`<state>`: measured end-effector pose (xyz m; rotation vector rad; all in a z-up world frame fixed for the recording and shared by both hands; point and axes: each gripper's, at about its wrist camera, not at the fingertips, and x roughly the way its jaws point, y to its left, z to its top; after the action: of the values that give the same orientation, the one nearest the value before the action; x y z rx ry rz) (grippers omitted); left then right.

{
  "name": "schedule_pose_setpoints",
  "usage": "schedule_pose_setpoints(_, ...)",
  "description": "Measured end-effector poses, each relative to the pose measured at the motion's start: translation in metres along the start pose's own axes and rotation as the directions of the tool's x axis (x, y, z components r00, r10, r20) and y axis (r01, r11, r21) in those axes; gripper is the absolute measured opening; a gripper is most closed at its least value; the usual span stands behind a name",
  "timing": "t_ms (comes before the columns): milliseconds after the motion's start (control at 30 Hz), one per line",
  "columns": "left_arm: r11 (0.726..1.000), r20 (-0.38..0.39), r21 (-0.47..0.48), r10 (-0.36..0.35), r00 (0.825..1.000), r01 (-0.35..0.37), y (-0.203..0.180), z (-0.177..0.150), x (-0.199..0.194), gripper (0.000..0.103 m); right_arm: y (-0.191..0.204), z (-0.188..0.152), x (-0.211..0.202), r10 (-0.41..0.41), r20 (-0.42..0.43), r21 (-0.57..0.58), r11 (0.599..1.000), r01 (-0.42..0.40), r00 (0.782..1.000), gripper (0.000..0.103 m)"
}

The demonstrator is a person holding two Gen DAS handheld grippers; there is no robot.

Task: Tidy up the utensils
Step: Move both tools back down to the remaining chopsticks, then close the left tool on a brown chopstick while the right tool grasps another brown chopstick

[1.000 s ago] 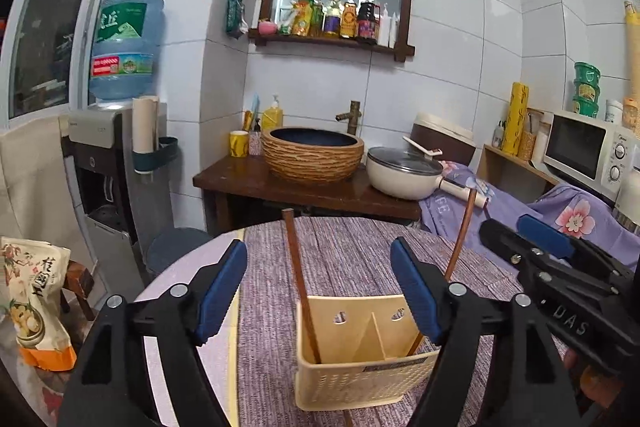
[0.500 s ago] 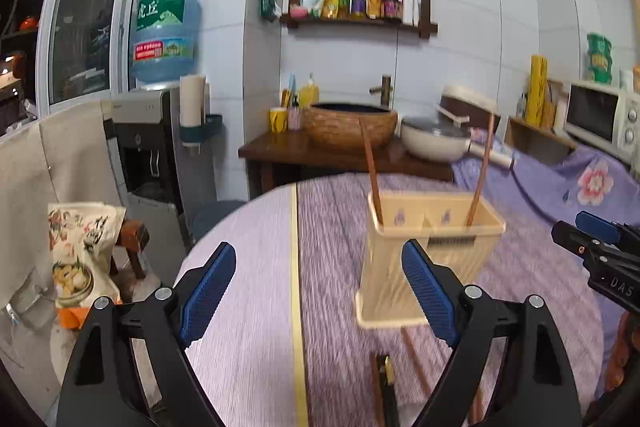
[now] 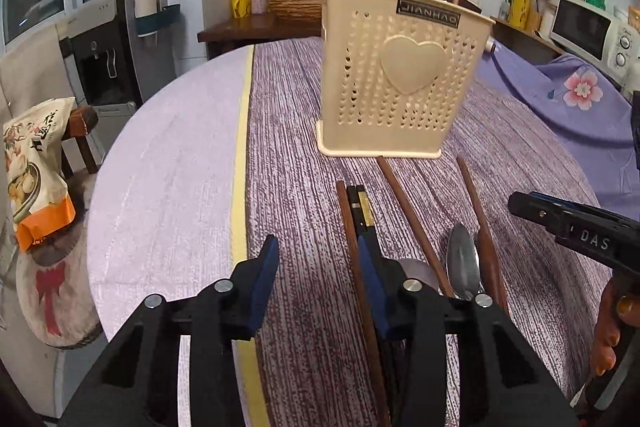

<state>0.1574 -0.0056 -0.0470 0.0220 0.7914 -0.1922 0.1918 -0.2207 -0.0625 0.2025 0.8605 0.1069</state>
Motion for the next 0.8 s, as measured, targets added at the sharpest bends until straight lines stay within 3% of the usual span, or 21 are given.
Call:
schedule_pose_setpoints(400, 0.999, -0.048, 0.013, -0.047, 0.998, 0.047, -0.010, 0.004, 0.016, 0.032, 0.020, 0.012, 0.033, -0.030, -0.065, -0.018, 0.999, 0.029, 0.997, 0.025)
schedule_pose_setpoints(600, 0.999, -0.076, 0.027, -0.035, 0.996, 0.037, -0.016, 0.004, 0.027, 0.024, 0.019, 0.014, 0.041, -0.041, -0.075, -0.025, 0.999, 0.039, 0.996, 0.020)
schedule_pose_setpoints(800, 1.000, -0.080, 0.031, -0.003, 0.997, 0.006, -0.007, 0.004, 0.030, 0.023, 0.010, 0.018, 0.042, -0.019, -0.085, -0.018, 1.000, 0.018, 0.996, 0.015)
